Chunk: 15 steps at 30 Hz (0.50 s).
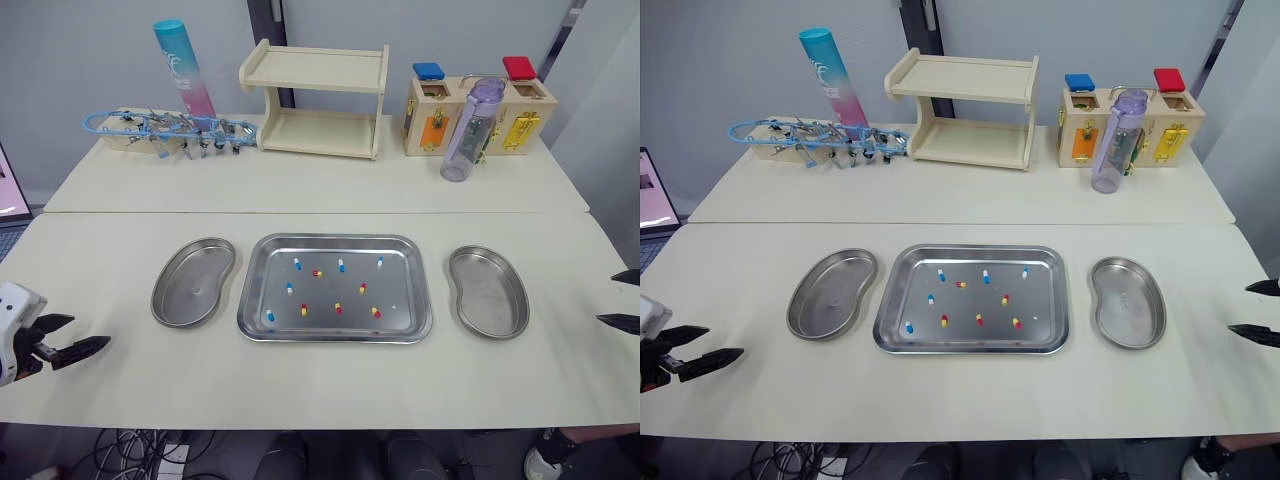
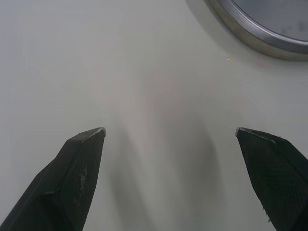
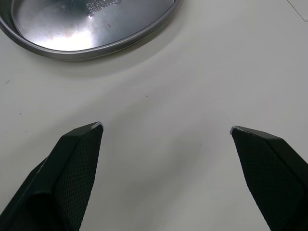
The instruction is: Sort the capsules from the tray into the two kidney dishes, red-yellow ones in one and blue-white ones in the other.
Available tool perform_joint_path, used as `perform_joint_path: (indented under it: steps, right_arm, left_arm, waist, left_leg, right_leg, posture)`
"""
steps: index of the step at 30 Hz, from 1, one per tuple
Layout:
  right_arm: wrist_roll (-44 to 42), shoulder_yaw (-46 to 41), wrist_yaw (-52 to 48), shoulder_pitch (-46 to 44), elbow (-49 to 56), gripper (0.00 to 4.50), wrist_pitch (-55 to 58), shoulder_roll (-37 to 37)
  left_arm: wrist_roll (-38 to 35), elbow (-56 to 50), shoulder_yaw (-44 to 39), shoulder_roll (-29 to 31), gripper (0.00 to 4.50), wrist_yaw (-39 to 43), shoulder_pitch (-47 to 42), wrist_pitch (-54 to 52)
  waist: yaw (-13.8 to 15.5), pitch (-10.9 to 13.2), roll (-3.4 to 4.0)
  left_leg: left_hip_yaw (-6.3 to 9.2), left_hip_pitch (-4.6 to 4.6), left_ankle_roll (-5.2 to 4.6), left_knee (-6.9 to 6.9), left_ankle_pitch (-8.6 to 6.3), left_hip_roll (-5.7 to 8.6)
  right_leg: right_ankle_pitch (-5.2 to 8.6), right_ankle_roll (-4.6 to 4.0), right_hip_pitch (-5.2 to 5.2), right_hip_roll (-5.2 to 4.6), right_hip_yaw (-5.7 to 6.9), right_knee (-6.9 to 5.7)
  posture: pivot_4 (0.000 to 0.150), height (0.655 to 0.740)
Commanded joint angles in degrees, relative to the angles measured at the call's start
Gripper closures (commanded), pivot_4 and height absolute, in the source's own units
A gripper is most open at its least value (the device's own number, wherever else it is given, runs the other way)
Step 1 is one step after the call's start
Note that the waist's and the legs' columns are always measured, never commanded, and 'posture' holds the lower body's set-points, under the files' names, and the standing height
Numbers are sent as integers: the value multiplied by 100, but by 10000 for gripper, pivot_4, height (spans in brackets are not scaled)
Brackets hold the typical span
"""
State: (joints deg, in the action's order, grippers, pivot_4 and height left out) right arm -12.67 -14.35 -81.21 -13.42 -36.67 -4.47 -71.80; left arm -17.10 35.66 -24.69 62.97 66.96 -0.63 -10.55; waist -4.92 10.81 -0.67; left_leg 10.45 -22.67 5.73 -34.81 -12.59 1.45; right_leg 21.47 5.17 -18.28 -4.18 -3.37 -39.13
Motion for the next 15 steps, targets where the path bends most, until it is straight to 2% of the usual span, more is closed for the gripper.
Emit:
perform_joint_path:
  steps: [1,5,10,15]
  right_arm:
    - [-16,-71,-49,-125,-111,133,-118,-65]
    - [21,-59,-78,-128,-188,133,-208,-80]
    - [-30,-120,-125,-77,-161,133,-235,-102]
    - [-242,-359,-237,312,439,133,3,-162]
  left_arm:
    - [-130,-276,-267,111,0,61,188,-86]
    - [-217,-489,-400,69,0,46,394,-105]
    - [-577,-1299,-810,-125,0,190,951,-382]
    - [-1087,-3138,-1196,-624,0,317,2069,-962]
  waist:
    - [-1,0,0]
    - [0,0,0]
    - [-2,0,0]
    - [5,-1,-1]
  left_leg:
    - [-3,1,0,0,0,0]
    - [-12,5,0,0,-1,-2]
    - [-23,8,-1,0,-2,-4]
    - [-43,9,-4,0,-5,-9]
  right_leg:
    - [0,0,0,0,-3,0]
    - [-1,1,0,0,-12,0]
    - [-1,2,-1,1,-23,0]
    - [-2,3,-2,0,-41,4]
  posture:
    - [1500,7400]
    - [1500,7400]
    - [1500,7400]
    - [1500,7400]
